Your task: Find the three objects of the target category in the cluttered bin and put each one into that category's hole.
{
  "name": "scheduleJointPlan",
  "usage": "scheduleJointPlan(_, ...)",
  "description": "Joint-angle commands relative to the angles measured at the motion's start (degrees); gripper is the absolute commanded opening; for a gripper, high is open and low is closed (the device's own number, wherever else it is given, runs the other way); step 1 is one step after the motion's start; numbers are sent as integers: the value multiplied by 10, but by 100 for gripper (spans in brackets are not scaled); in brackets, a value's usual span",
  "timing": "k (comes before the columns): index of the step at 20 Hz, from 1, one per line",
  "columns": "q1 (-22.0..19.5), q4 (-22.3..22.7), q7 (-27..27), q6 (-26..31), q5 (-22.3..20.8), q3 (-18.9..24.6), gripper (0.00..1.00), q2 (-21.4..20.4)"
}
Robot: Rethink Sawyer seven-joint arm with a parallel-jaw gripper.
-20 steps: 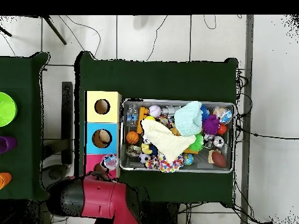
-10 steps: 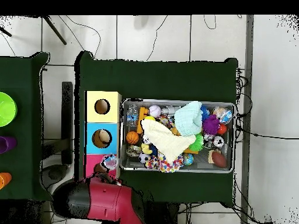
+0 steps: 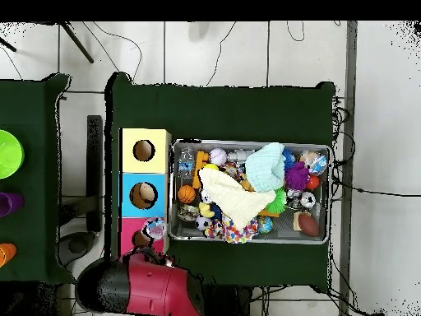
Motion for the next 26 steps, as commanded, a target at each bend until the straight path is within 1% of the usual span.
scheduleJointPlan(1, -20, 37, 100, -44, 14, 49, 100, 14)
scheduleJointPlan(12, -13, 40, 111, -67, 23, 57, 100, 30)
scheduleJointPlan(23, -19, 45, 105, -70, 25, 61, 100, 30)
scheduleJointPlan(26, -16, 47, 111, -70, 31, 64, 100, 31)
